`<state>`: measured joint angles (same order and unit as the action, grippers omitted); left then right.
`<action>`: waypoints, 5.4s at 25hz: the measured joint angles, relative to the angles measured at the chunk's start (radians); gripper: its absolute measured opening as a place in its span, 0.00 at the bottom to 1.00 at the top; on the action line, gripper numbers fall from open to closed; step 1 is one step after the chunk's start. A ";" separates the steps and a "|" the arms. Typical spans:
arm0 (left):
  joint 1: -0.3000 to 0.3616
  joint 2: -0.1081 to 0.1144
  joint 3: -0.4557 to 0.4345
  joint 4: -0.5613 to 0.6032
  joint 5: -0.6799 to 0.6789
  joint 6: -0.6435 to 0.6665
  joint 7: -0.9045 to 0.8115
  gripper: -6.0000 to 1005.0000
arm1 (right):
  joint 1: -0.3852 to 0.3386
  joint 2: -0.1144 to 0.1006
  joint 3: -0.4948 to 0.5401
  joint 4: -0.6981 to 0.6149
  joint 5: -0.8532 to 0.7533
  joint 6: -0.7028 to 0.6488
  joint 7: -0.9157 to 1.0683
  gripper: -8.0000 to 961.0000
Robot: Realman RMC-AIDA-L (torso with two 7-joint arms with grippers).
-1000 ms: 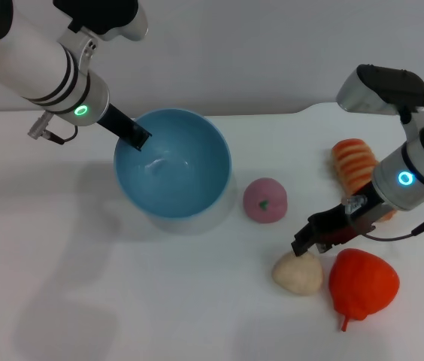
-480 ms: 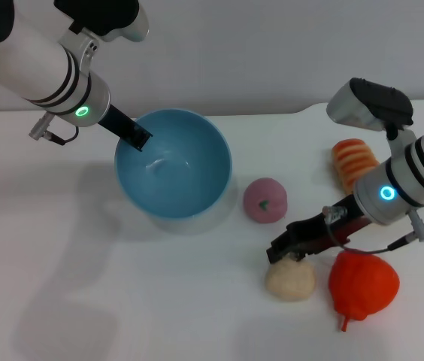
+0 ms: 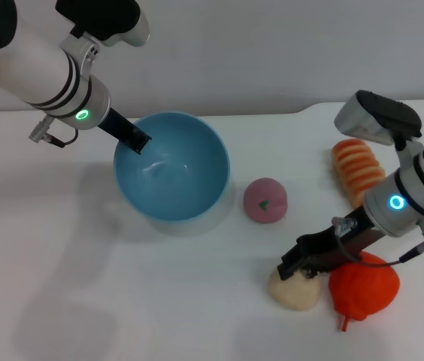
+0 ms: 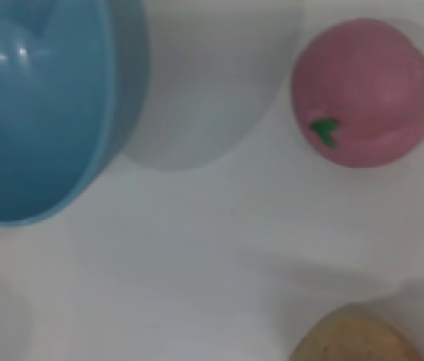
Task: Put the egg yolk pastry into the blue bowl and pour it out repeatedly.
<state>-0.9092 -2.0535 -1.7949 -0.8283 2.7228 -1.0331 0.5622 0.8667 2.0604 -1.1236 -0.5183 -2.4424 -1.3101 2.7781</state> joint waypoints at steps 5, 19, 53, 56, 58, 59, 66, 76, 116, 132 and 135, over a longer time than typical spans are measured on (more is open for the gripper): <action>-0.004 0.000 0.008 0.000 0.000 0.004 0.001 0.01 | -0.017 -0.002 0.003 0.006 -0.001 0.001 0.004 0.41; 0.001 -0.001 0.008 0.000 0.000 0.028 0.001 0.01 | -0.033 0.001 -0.007 0.005 -0.002 0.025 0.000 0.37; -0.015 -0.003 0.030 0.012 -0.001 0.031 0.001 0.01 | -0.058 0.009 -0.019 -0.487 0.153 -0.086 -0.220 0.06; -0.018 -0.004 0.051 0.012 -0.003 0.028 0.001 0.00 | -0.030 0.010 -0.021 -0.501 0.161 -0.083 -0.225 0.06; -0.020 -0.004 0.068 0.012 -0.005 0.028 -0.002 0.00 | -0.023 0.009 -0.021 -0.502 0.164 -0.078 -0.229 0.06; -0.021 -0.005 0.075 0.012 -0.006 0.027 -0.004 0.00 | -0.017 0.009 -0.021 -0.501 0.166 -0.070 -0.234 0.06; -0.022 -0.005 0.077 -0.002 -0.010 -0.005 -0.008 0.01 | -0.003 0.012 -0.048 -0.420 0.222 0.058 -0.360 0.06; -0.021 -0.006 0.082 -0.003 -0.012 0.001 -0.010 0.01 | -0.007 0.008 -0.037 -0.311 0.422 0.097 -0.558 0.05; -0.011 -0.012 0.126 0.010 -0.012 0.191 -0.011 0.01 | -0.449 0.020 -0.008 -0.090 1.297 0.346 -1.798 0.72; -0.047 -0.013 0.243 -0.012 -0.012 0.434 -0.011 0.01 | -0.604 0.020 -0.005 0.182 1.703 0.282 -2.226 0.72; -0.057 -0.013 0.308 -0.036 -0.011 0.538 -0.010 0.01 | -0.589 0.020 -0.010 0.232 1.707 0.248 -2.254 0.72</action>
<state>-0.9658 -2.0669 -1.4871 -0.8644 2.7123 -0.4947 0.5519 0.2776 2.0807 -1.1337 -0.2863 -0.7353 -1.0622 0.5236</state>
